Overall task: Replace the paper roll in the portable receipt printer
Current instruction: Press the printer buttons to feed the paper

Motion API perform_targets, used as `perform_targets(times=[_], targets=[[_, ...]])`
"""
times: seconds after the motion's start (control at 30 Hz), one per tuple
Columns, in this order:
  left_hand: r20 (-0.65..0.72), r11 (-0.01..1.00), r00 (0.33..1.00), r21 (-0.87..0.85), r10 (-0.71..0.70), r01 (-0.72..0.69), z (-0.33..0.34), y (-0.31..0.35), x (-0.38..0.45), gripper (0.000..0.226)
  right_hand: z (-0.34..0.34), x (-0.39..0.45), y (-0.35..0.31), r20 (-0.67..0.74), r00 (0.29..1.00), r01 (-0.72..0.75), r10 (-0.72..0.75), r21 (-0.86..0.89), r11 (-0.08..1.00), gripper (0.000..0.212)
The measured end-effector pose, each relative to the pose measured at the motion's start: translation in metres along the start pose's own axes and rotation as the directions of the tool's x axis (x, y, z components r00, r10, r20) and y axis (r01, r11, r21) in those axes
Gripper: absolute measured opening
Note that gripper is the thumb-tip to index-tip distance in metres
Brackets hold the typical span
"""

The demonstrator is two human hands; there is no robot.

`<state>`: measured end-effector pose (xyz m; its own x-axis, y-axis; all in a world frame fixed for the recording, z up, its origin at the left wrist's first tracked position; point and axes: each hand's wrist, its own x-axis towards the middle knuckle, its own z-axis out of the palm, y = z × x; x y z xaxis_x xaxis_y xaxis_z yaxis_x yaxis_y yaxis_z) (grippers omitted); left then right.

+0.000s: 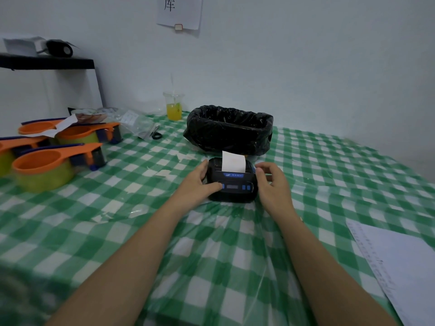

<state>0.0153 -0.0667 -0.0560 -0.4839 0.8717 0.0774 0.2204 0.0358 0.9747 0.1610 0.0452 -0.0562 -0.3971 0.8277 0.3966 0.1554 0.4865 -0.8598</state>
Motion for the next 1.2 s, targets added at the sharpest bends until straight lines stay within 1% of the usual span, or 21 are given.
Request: perform_targets(times=[0.37, 1.2], targets=[[-0.007, 0.999, 1.000, -0.045, -0.020, 0.020, 0.0008, 0.0014, -0.0006, 0.088, -0.0008, -0.0005, 0.0017, -0.006, 1.000, -0.015, 0.015, -0.033, 0.999, 0.010], [-0.010, 0.999, 1.000, -0.037, -0.027, 0.027, -0.0008, -0.0002, -0.0011, 0.089, -0.0011, 0.0006, 0.0021, -0.010, 1.000, -0.013, 0.013, -0.046, 0.999, 0.009]])
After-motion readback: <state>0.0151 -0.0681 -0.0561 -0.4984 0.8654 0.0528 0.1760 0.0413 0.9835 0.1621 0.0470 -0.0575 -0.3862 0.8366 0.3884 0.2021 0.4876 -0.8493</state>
